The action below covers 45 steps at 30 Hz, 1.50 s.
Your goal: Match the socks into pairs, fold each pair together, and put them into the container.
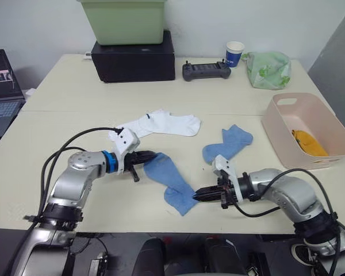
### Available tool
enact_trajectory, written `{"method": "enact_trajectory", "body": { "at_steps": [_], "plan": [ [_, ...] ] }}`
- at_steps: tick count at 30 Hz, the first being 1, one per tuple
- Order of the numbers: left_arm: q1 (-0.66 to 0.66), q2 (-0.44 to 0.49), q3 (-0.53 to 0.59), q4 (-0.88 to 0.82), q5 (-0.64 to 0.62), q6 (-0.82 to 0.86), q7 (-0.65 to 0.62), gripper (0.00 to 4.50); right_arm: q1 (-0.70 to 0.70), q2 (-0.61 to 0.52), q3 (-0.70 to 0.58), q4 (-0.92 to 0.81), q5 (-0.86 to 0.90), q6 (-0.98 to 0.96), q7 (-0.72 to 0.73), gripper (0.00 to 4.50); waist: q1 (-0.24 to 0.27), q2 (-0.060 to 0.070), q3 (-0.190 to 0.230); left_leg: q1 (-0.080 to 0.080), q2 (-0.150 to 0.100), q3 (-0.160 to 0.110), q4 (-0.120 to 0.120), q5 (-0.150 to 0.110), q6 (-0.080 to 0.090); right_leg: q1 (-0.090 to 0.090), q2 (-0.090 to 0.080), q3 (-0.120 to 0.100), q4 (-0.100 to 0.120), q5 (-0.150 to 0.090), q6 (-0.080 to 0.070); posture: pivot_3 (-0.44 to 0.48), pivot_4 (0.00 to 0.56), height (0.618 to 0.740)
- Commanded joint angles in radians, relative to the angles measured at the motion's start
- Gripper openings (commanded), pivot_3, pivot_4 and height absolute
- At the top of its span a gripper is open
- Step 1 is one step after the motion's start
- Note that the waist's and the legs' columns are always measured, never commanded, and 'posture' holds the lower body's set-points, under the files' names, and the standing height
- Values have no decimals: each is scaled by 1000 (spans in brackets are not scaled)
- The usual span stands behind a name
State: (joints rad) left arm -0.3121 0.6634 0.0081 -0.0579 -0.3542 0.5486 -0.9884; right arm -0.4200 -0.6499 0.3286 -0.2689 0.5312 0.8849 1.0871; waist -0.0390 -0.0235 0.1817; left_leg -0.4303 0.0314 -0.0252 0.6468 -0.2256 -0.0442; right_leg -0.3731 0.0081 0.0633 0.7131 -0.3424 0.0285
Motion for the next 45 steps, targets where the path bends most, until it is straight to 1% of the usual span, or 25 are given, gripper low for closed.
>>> {"method": "enact_trajectory", "body": {
  "at_steps": [1, 4, 7, 10, 14, 16, 17, 19, 21, 23, 24, 27, 29, 33, 39, 40, 43, 45],
  "plan": [
    [96, 36, 91, -250, -156, 166, 14, 0, -68, -60, -6, 6, 4, -48, 116, 23, -1, 0, 0, 0, 0, 0, 0, 0, 0, 0, 0, 0, 0, 0, 0, 0, 150, 740],
    [170, 42, 175, -445, -296, 278, 65, 0, -131, -133, 6, 25, -18, -96, 218, 23, 1, 0, 0, 0, 1, -2, 0, 0, 0, 1, 0, 1, 0, 0, 0, 0, 150, 740],
    [206, 39, 233, -554, -416, 383, 135, 0, -170, -189, -26, -9, 39, -57, 291, 23, 8, 0, 0, 0, 0, -2, 0, 0, 0, 2, -1, 0, -1, 0, 0, 0, 150, 740],
    [264, 41, 272, -635, -516, 458, 193, 0, -169, -238, -38, -63, 88, -26, 345, 23, 7, 0, 0, 0, 0, -2, 0, 0, 0, 2, -1, 1, -2, 0, 0, 0, 150, 740],
    [378, 19, 375, -725, -757, 527, 323, 0, -107, -329, -18, -164, 133, -13, 427, 23, 8, 0, 0, 0, 1, -2, 0, 0, 0, 2, -2, 0, -2, 0, 0, 0, 150, 740],
    [452, 32, 416, -748, -855, 533, 361, 0, -96, -328, 12, -129, 105, -45, 445, 23, 8, 0, 0, 0, 1, -4, 0, 0, 0, 3, -2, -1, -2, 0, 0, 0, 150, 740],
    [478, 34, 425, -746, -873, 533, 386, 0, -105, -311, 32, -91, 86, -59, 448, 23, 5, 0, 0, 1, 1, -3, 0, 0, 0, 4, -2, -1, -2, 0, 0, 0, 150, 740],
    [500, 37, 415, -722, -857, 525, 426, 0, -130, -273, 71, -19, 44, -93, 451, 23, 3, 0, 0, 5, 0, -1, 0, 0, 0, 6, -2, 2, -2, 0, 0, 0, 150, 740],
    [496, 31, 335, -664, -734, 474, 434, 0, -180, -195, 119, 101, -9, -134, 451, 23, 3, 0, 1, 9, 0, -1, -1, 0, 0, 9, -1, 2, -2, 0, 0, 0, 150, 740],
    [499, 20, 235, -581, -571, 365, 402, 0, -247, -103, 185, 260, -99, -217, 464, 23, 0, 0, 1, 15, -1, 0, -2, 0, 0, 15, -1, 2, -3, -1, -2, 0, 150, 740],
    [500, 20, 206, -552, -521, 323, 387, 0, -270, -75, 205, 315, -131, -247, 472, 23, -2, 0, 1, 17, -1, 1, -2, 0, 0, 17, 0, 3, -4, -2, -3, 0, 150, 740],
    [453, -6, 189, -459, -438, 223, 377, 0, -352, 7, 244, 499, -240, -386, 474, 23, 1, 0, 1, 16, 0, -1, -2, 0, 0, 18, 3, 1, -7, -3, -5, 0, 150, 740],
    [425, -16, 189, -426, -409, 177, 359, 0, -402, 43, 258, 602, -316, -483, 455, 23, 7, 0, 1, 13, 1, -2, -2, 0, 0, 17, 0, 0, -8, -2, -5, 0, 150, 740],
    [371, -39, 189, -384, -372, 122, 358, 0, -468, 81, 255, 744, -396, -619, 474, 23, 9, 0, 2, 13, 0, -2, -2, 0, 0, 18, -2, -1, -10, -2, -5, 0, 150, 740],
    [342, -43, 161, -350, -320, 88, 335, 0, -522, 128, 217, 850, -435, -703, 482, 23, 6, 0, 2, 14, 0, -2, -2, 0, 0, 19, -3, -2, -10, -2, -4, 0, 150, 740],
    [342, -44, 153, -340, -304, 81, 334, 0, -528, 137, 195, 861, -429, -705, 467, 23, 7, 0, 2, 14, 0, -2, -3, 0, 0, 19, -3, -2, -10, -2, -4, 0, 150, 740],
    [353, -49, 143, -322, -286, 65, 322, 0, -530, 151, 124, 860, -394, -648, 435, 705, 7, 0, 2, 14, 0, -2, -3, 0, 0, 19, -3, -2, -9, -2, -4, 0, 150, 740],
    [357, -68, 166, -316, -294, 60, 336, 397, -502, 135, 76, 815, -391, -635, 398, 1387, 7, 0, 2, 14, 0, -2, -3, 0, 0, 19, -3, -2, -9, -2, -4, 0, 150, 740]
  ]
}}
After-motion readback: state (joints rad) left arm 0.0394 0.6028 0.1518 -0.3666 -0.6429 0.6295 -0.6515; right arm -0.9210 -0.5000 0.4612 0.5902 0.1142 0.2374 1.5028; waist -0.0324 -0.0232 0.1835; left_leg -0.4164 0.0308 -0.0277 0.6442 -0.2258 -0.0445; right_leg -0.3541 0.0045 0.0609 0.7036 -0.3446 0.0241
